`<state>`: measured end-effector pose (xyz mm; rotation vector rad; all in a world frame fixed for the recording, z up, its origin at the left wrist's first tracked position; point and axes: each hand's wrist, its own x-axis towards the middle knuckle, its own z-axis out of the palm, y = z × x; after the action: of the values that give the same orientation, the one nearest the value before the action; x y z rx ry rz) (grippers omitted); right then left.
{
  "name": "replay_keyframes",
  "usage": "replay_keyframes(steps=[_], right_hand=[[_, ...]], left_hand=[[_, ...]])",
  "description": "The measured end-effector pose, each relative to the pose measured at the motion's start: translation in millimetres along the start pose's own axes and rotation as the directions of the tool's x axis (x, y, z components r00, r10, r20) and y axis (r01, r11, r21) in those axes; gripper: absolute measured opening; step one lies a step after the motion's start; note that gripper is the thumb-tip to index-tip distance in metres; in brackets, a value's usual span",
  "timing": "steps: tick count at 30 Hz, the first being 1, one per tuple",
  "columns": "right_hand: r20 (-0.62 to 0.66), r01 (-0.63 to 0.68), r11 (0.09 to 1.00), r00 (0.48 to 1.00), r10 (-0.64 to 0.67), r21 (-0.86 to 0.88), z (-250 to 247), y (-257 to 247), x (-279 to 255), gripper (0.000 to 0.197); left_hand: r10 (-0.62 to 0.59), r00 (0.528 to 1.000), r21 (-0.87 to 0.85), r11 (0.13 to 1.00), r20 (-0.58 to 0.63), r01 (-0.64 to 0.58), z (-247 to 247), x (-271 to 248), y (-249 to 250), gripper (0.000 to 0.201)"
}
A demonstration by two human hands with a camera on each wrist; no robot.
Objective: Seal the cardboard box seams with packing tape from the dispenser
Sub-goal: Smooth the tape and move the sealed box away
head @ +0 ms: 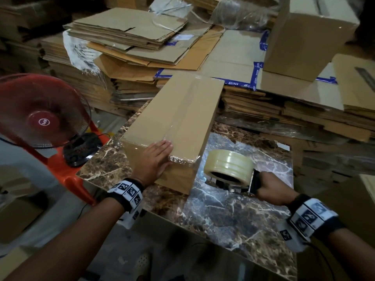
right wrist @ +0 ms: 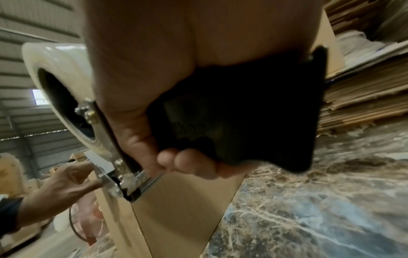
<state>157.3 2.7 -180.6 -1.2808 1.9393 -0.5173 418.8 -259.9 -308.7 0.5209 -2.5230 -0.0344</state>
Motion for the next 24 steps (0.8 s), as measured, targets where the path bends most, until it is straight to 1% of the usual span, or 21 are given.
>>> replay_keyframes(steps=[2,4,5,6,7,9,16,19,22,24], right_hand=[[0.012,-0.028,1.000,1.000,0.028,0.004,9,11,14,0.020],[0.015,-0.089,0.996,0.996,0.089,-0.004,18,18,28,0.004],[0.004,-0.118,0.993,0.993,0.118,-0.013,21,21,36,0.017],[0.005,-0.141,0.990,0.990,0.141,-0.029,24,24,42,0.025],[0.015,-0.167,0.985,0.986,0.167,-0.035,26,27,49,0.025],[0.019,-0.181,0.982,0.983,0.182,-0.042,28,30,57,0.018],[0.007,-0.243,0.965,0.970,0.244,0.096,35,30,57,0.003],[-0.032,-0.252,0.961,0.966,0.257,0.112,40,29,58,0.005],[-0.101,-0.315,0.929,0.935,0.339,0.197,39,41,59,0.005],[-0.090,-0.365,0.903,0.915,0.393,0.227,41,54,59,0.005]], left_hand=[[0.004,1.000,0.001,1.000,-0.012,-0.004,2,-1,0,0.051],[0.005,1.000,0.010,1.000,-0.018,-0.005,2,-1,0,0.051],[0.002,1.000,0.013,1.000,-0.020,-0.002,2,-1,0,0.051],[-0.002,1.000,0.014,1.000,-0.019,0.003,1,-1,1,0.051],[-0.007,1.000,0.013,1.000,-0.017,0.007,1,-1,1,0.052],[-0.017,1.000,0.012,1.000,-0.007,0.017,1,0,1,0.052],[-0.059,0.998,0.013,0.998,0.032,0.058,0,0,3,0.054],[-0.059,0.998,0.007,0.998,0.037,0.059,-1,0,3,0.054],[-0.055,0.997,0.007,0.998,0.048,0.055,-1,1,3,0.053],[-0.054,0.998,0.011,0.998,0.040,0.054,-2,1,3,0.053]])
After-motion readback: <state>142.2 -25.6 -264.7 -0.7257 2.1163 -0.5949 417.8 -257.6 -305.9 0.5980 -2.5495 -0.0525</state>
